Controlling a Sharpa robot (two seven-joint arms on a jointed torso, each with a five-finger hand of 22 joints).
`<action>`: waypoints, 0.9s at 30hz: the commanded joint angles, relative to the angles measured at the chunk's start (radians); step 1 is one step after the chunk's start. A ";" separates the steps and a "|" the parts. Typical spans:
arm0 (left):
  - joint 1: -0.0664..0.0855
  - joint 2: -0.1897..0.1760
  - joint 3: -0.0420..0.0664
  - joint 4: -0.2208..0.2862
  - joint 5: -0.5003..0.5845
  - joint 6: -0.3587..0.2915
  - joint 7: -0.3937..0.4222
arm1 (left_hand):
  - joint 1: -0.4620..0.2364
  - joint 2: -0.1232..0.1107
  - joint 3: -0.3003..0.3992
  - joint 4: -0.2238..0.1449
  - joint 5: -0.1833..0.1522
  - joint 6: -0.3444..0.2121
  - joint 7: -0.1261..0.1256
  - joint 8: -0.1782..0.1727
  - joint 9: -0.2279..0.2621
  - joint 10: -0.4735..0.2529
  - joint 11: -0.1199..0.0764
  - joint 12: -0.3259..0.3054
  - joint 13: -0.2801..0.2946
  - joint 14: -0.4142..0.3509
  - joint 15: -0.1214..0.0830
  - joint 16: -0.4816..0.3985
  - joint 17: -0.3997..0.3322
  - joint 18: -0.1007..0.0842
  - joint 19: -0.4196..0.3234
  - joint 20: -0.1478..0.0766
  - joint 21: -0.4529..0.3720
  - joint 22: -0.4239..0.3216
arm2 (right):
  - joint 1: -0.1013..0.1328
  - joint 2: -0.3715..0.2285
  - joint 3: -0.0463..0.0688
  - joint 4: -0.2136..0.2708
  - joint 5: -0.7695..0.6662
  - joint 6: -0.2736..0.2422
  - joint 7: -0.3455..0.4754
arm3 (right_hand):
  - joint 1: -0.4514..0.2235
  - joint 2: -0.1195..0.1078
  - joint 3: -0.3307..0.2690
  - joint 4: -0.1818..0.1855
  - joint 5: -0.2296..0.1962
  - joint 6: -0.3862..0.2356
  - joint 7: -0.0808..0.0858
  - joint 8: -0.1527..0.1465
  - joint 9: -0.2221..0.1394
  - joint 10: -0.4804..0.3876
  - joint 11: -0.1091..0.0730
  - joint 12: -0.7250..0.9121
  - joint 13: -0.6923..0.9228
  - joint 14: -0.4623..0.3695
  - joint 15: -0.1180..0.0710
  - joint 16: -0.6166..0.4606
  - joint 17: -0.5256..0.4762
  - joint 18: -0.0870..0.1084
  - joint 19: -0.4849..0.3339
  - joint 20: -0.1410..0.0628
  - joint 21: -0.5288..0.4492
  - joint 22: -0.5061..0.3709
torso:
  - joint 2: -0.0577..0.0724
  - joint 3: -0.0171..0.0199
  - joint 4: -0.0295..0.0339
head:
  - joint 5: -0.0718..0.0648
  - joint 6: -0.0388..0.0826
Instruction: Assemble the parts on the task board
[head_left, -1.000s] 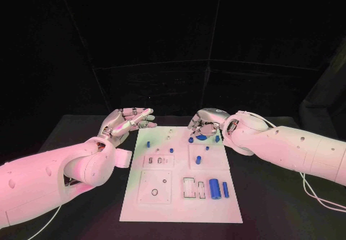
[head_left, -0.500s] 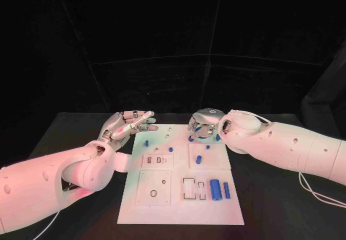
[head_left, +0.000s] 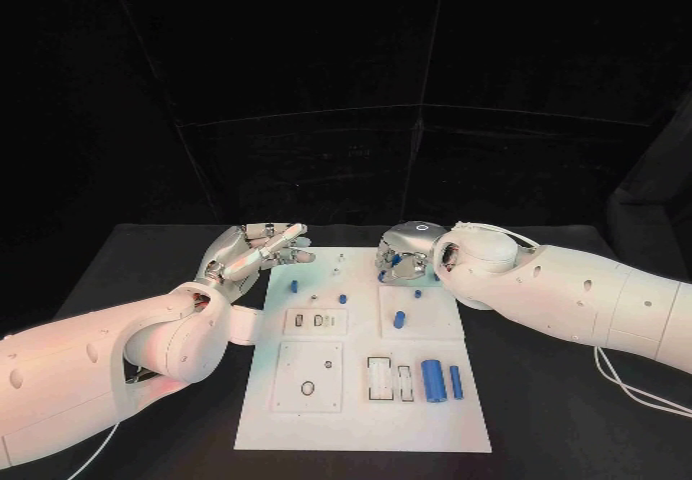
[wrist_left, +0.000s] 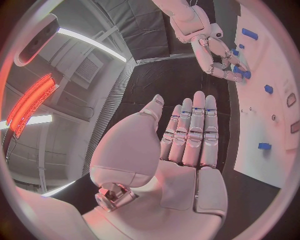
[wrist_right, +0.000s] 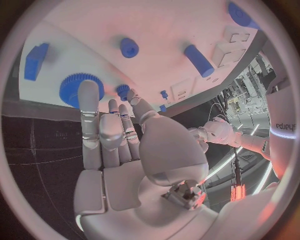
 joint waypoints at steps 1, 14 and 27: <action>0.002 0.002 0.001 -0.002 0.002 0.006 0.005 | 0.001 -0.002 -0.001 -0.006 0.001 0.002 0.006 -0.005 -0.001 0.003 0.007 -0.004 -0.001 -0.002 -0.001 -0.004 0.001 0.006 0.000 0.007 -0.005 -0.001 | 0.003 0.006 0.001 -0.002 -0.010 0.035 0.010 | -0.001 0.008 0.012 0.000 -0.006 0.012 -0.001 -0.001 0.002 0.016 0.000 0.008 0.001 0.017 0.001 0.005 0.003 -0.005 -0.008 0.001 0.010 0.007 | 0.004 0.0007 0.0008 | 0.003 -0.001; 0.002 0.005 0.001 -0.011 0.002 0.011 0.001 | -0.002 0.001 0.000 -0.006 0.001 0.002 0.006 -0.006 -0.001 0.004 0.007 -0.004 -0.001 -0.002 -0.001 -0.004 0.003 0.007 0.001 0.007 -0.006 -0.002 | 0.003 0.020 0.001 -0.017 -0.007 0.051 0.019 | 0.010 0.020 0.090 -0.002 -0.021 0.055 -0.001 0.004 0.003 0.054 -0.004 0.005 0.000 0.016 -0.002 0.039 0.030 -0.014 -0.007 0.000 0.090 0.093 | 0.008 0.0021 -0.0002 | 0.006 -0.006; 0.002 0.004 0.001 -0.013 0.002 0.017 -0.004 | -0.003 0.003 0.002 -0.006 0.001 0.002 0.006 -0.006 -0.001 0.004 0.007 -0.004 -0.001 -0.001 -0.001 -0.004 0.004 0.007 0.002 0.007 -0.006 -0.002 | 0.003 0.016 0.001 -0.009 -0.014 -0.060 0.014 | 0.011 0.005 0.215 -0.001 -0.024 0.081 -0.004 -0.001 0.002 0.077 -0.007 0.002 0.001 0.014 -0.003 0.065 0.045 -0.027 -0.002 0.000 0.184 0.201 | 0.012 0.0029 0.0012 | 0.005 -0.003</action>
